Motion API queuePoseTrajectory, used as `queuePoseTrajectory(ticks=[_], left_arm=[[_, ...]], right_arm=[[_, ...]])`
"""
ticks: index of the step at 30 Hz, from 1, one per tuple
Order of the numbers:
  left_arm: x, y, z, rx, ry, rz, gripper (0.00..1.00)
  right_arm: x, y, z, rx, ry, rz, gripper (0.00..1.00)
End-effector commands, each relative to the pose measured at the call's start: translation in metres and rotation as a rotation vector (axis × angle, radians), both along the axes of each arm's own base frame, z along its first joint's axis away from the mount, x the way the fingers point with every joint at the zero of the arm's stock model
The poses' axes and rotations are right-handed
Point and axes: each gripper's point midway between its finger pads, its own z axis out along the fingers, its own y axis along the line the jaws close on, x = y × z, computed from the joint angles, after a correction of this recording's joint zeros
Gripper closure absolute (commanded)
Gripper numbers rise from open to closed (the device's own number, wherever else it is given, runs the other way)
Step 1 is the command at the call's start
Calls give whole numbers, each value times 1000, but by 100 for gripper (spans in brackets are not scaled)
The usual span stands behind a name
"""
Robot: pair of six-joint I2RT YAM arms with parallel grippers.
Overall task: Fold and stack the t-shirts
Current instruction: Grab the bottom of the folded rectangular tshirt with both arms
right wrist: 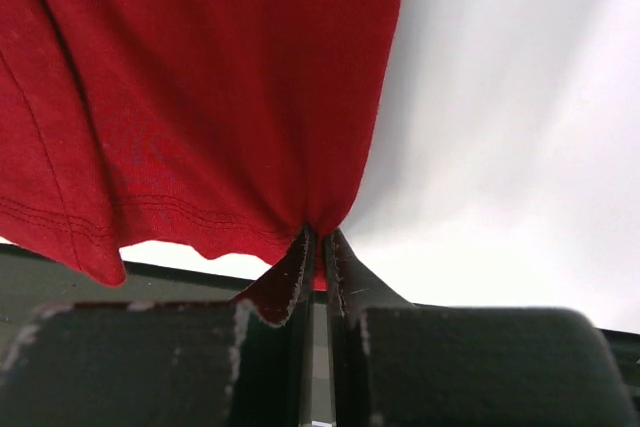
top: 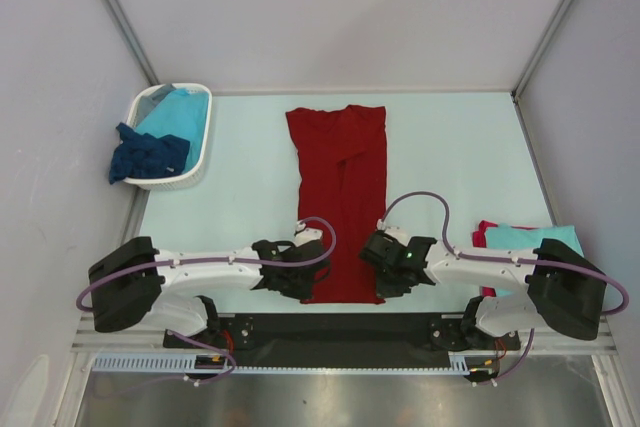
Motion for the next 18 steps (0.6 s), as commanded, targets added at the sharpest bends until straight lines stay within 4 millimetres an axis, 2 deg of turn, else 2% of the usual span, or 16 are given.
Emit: queuePoseTrajectory(ticks=[1,5,9,13,18], left_arm=[[2,-8,10,-12,-16,8,99],[9,-8,21,0,-58,13,100],[21,-12,44,-12,-118,27,100],[33,-20,67,-13,-172,13,100],[48,-27,83,-10,-202,13,100]], right_arm=[[-6,-23,-5,-89,3,12,100],[-2,-28,7,-103,-32,-6,100],[9,-27,30,-93,-86,-18,100],[27,-19,56,-67,-137,-22,100],[50,-20,71,-68,-172,-38,100]])
